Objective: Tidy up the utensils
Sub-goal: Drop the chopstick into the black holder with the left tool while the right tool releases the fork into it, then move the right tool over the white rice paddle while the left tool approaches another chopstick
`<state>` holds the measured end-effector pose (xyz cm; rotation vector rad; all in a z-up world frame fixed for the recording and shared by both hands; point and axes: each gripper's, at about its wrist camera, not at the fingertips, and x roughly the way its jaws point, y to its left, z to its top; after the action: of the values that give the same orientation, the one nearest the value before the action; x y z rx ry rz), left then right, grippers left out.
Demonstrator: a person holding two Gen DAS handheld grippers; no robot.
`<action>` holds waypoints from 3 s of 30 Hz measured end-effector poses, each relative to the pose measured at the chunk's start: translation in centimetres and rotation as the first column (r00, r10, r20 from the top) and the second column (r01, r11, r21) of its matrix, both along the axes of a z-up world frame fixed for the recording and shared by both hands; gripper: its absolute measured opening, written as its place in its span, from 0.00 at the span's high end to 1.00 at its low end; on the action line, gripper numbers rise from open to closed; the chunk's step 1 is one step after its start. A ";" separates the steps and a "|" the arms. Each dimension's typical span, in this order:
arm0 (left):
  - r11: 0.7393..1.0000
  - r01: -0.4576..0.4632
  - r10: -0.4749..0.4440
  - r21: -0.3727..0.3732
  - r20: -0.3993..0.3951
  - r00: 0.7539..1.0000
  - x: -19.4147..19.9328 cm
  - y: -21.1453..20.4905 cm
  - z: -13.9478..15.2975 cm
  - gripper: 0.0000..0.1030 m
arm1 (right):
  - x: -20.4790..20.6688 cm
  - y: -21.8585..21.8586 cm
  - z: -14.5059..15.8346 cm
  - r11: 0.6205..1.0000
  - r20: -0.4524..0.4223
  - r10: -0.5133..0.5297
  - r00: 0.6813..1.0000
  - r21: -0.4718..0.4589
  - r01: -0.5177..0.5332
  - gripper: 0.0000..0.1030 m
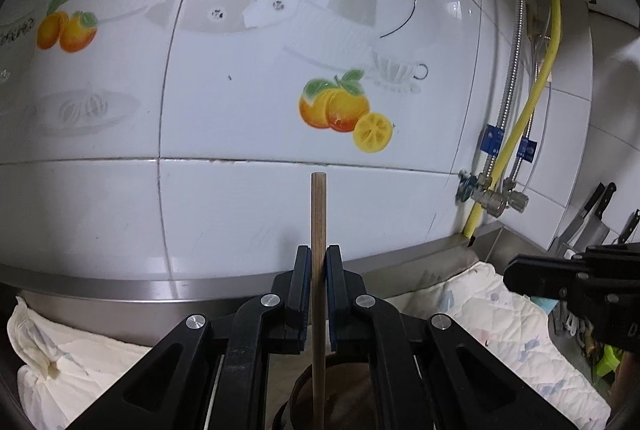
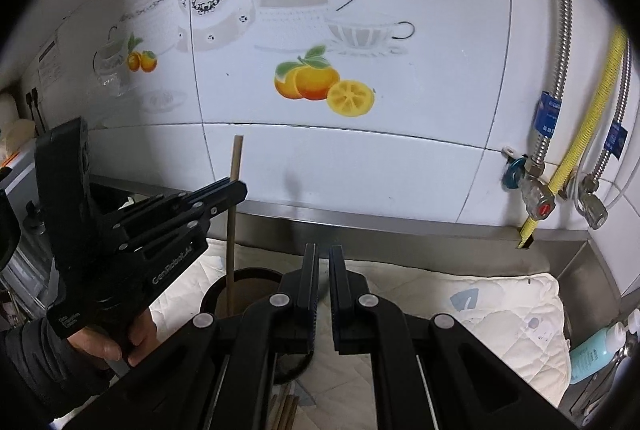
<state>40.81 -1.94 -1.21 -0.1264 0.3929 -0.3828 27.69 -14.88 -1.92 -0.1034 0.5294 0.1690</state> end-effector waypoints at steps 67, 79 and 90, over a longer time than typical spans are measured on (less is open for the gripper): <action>0.975 0.070 0.047 0.210 -0.506 0.861 -17.3 1.4 -10.7 0.59 | -9.4 -7.3 -14.8 0.995 -0.450 -0.069 0.890 0.035 0.095 0.42; 0.970 0.131 0.011 0.207 -0.574 0.819 -16.3 0.8 -13.4 0.59 | -7.1 -6.1 -16.8 0.995 -0.476 -0.100 0.874 -0.054 0.085 0.34; 0.964 0.189 -0.042 0.186 -0.595 0.803 -15.9 0.2 -14.4 0.59 | -6.8 -6.1 -17.6 0.990 -0.490 -0.134 0.861 -0.106 0.093 0.34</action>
<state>24.90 -1.76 -15.61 0.0196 1.0665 -0.4109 20.93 -20.96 -19.49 -0.1051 1.0583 0.0559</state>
